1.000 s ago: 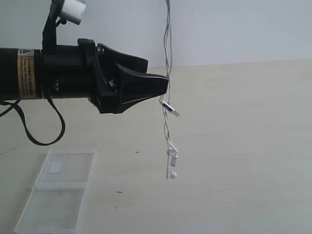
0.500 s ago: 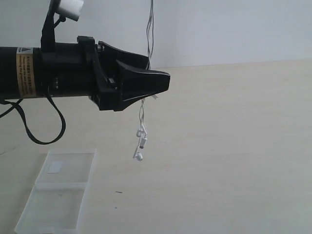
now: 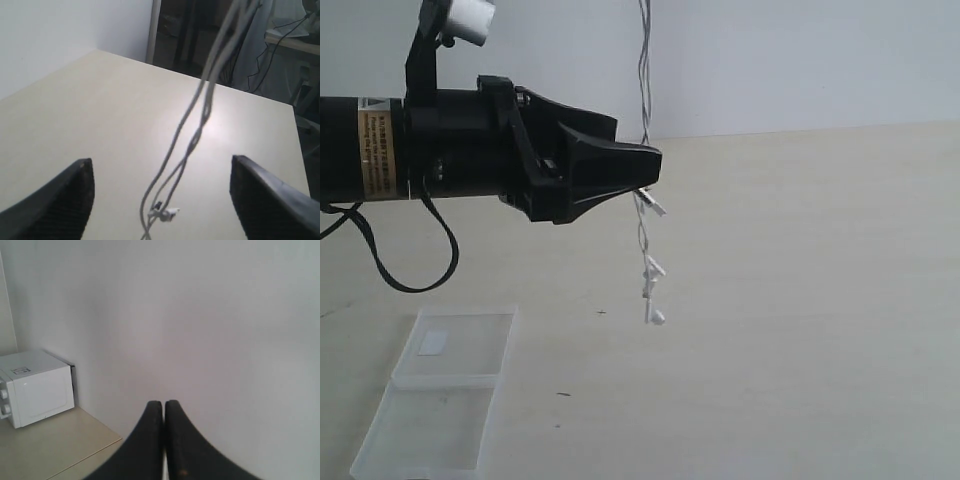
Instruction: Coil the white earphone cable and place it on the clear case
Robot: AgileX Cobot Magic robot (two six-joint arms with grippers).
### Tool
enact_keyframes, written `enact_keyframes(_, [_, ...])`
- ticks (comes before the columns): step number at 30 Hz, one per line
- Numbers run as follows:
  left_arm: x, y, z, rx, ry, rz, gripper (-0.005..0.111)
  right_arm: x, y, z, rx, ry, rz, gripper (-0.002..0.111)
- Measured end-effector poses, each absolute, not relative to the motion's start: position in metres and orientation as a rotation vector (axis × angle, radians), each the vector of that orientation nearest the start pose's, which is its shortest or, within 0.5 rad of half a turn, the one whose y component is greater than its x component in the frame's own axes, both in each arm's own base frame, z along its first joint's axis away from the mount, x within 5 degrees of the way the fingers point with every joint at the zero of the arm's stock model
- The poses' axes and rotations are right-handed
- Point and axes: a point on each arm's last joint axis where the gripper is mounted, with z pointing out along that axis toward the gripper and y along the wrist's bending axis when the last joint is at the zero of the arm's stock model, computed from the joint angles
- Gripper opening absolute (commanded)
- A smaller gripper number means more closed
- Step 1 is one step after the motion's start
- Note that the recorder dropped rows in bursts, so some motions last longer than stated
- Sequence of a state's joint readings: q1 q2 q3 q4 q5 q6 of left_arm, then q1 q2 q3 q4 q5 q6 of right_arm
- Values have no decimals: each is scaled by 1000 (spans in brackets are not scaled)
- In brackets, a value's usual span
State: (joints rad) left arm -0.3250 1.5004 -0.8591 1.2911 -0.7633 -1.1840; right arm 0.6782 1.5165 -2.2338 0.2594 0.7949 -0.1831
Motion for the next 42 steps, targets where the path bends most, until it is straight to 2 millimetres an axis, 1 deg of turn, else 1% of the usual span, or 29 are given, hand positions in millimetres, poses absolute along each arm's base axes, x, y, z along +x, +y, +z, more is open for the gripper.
enact_keyframes(9, [272,-157,276,805,1683,-926,73,199,184,606,-666,1438,717,0])
enact_keyframes(22, [270,-158,277,820,1669,-945,73,198,184,606,-666,1438,722,0])
enact_keyframes(23, [270,-158,277,820,1669,-945,71,198,185,606,-666,1438,724,0])
enact_keyframes(24, [270,-158,277,820,1669,-945,68,198,185,606,-666,1437,727,0])
enact_keyframes(25, [270,-158,277,820,1669,-945,62,198,185,606,-666,1437,729,0])
enact_keyframes(26, [270,-158,277,820,1668,-947,51,198,185,606,-665,1436,732,0])
enact_keyframes(27, [270,-158,277,820,1668,-947,38,198,185,606,-665,1436,735,0])
enact_keyframes(29, [270,-158,277,819,1670,-943,5,198,185,606,-663,1433,737,0])
enact_keyframes(30, [271,-158,277,816,1674,-937,1,198,185,606,-663,1433,737,0])
enact_keyframes(38, [271,-157,276,810,1684,-923,0,198,185,606,-667,1439,738,0])
enact_keyframes(42, [272,-156,276,794,1696,-928,0,192,181,606,-685,1456,721,0])
